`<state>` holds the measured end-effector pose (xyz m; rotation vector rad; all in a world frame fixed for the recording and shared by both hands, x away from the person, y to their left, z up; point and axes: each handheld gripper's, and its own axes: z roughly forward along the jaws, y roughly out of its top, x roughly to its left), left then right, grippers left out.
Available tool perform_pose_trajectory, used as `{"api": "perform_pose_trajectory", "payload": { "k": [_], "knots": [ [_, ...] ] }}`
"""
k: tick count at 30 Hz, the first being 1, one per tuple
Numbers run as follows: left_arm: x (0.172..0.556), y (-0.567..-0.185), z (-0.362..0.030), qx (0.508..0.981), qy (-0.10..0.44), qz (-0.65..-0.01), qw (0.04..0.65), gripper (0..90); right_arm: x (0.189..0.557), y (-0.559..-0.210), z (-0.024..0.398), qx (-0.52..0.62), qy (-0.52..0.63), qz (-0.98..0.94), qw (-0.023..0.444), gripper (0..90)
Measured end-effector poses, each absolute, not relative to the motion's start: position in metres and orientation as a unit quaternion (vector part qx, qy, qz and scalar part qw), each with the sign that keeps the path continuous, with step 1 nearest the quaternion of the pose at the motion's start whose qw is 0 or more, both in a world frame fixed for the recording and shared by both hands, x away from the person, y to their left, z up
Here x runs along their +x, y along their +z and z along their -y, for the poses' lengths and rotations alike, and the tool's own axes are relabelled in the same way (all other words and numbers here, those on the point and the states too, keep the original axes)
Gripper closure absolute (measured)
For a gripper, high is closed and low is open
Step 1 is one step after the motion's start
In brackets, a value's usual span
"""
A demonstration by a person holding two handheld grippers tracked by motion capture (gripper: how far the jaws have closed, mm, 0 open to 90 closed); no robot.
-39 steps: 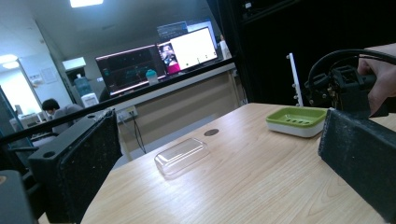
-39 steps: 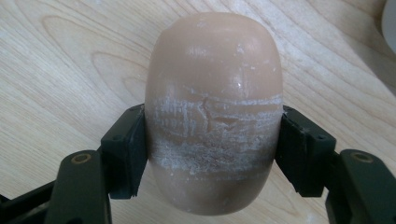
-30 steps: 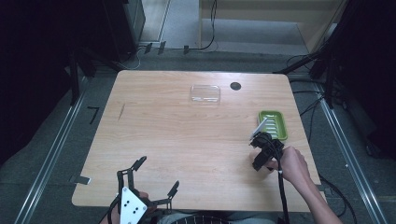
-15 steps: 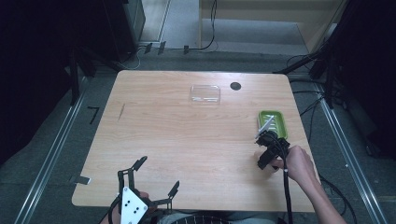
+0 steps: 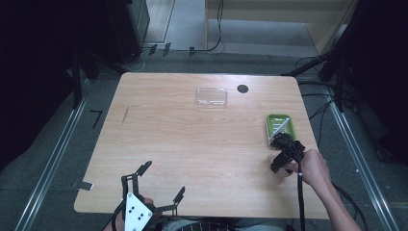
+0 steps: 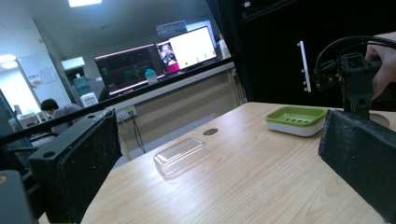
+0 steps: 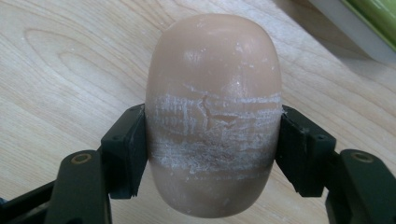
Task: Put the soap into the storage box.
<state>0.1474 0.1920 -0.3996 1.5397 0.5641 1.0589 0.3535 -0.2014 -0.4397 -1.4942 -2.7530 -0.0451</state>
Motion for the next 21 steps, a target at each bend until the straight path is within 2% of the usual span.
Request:
{"api": "perform_pose_trajectory", "payload": {
  "k": [21],
  "knots": [
    [0.148, -0.400, -0.192, 0.653, 0.449, -0.239, 0.561, 0.0, 0.357, -0.435, 0.223, -0.500, -0.020, 0.866, -0.005, 33.5]
  ]
}}
